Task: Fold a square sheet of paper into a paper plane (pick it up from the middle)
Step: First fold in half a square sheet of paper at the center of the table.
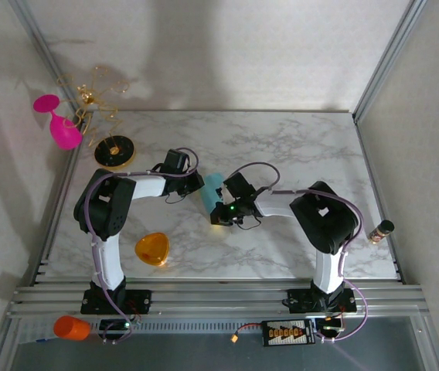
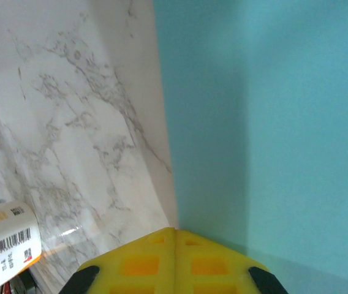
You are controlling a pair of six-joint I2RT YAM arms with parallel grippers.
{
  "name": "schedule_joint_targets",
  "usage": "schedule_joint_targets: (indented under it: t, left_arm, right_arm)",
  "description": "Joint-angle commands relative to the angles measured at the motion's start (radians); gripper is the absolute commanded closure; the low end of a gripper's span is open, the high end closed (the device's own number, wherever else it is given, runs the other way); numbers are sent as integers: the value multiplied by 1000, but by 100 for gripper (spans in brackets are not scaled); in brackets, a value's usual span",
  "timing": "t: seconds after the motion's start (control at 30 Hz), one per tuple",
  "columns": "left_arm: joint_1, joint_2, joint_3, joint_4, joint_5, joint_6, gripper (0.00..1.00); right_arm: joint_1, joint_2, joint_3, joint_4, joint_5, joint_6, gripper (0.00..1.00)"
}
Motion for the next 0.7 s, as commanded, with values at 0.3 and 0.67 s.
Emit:
schedule_joint_targets:
  t: [0.3,0.67]
  left_arm:
    - [-16,-95,57,-89,-2,15,74]
    - [-12,-289,-96,-52,-155,-155,55]
  right_arm:
    - [-91,-75,45,-37,207,-61,88]
    - [-109,124,217,-103,268,-134,80]
